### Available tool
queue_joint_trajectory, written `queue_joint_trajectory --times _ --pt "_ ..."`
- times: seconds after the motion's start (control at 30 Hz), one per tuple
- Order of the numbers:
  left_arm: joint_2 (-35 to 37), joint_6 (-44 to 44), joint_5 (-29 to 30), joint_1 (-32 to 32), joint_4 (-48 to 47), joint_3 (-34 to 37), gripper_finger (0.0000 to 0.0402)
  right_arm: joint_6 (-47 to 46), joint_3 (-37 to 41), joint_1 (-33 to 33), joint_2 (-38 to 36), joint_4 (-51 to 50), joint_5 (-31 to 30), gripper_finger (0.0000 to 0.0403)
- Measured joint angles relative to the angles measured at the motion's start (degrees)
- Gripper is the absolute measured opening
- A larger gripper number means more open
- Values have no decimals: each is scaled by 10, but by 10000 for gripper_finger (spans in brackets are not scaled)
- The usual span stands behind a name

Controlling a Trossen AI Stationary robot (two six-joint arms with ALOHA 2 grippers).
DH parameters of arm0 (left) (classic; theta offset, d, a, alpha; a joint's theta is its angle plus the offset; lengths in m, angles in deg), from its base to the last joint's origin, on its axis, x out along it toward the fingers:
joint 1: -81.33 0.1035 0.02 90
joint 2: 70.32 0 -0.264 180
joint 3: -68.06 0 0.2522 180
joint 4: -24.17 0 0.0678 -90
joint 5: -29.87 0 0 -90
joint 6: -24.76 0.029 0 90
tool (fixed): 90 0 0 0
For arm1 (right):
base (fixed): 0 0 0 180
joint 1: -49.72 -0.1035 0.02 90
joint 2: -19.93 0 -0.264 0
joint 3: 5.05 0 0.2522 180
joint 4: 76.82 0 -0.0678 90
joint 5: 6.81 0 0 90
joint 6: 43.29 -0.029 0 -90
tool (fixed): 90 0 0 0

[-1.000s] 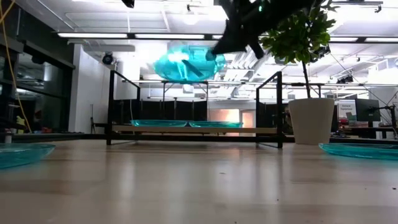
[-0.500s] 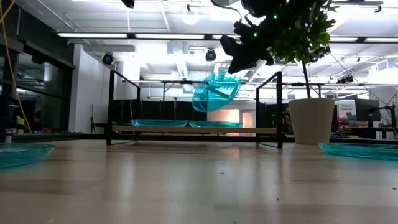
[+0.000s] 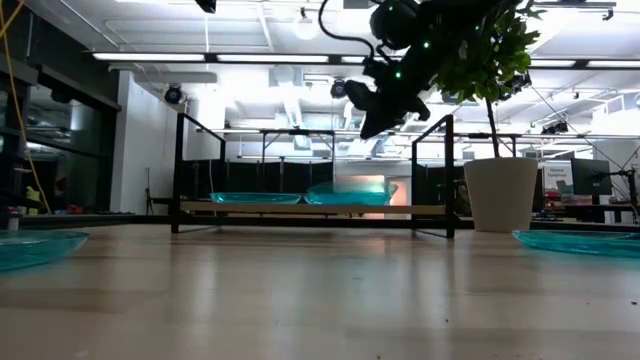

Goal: Place and stack plates onto a shelf
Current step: Stack the blue plate on top of the blue plate on the shelf

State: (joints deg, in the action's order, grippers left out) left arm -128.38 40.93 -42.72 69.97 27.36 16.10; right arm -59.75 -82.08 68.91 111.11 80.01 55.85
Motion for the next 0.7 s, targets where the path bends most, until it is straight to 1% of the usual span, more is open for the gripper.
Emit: queue_joint_trajectory --times 0.3,0.4,0.53,0.63,0.7 --pt "0 0 0 0 -2 0 0 7 0 12 6 18 0 0" --pt "0 0 0 0 -3 0 0 19 0 11 6 33 15 0" --pt "0 0 0 0 -11 0 0 21 0 3 6 38 78 0" --pt "0 0 0 0 -22 0 0 47 0 -18 5 37 157 0" --pt "0 0 9 0 -29 0 0 63 0 -44 4 39 201 0"
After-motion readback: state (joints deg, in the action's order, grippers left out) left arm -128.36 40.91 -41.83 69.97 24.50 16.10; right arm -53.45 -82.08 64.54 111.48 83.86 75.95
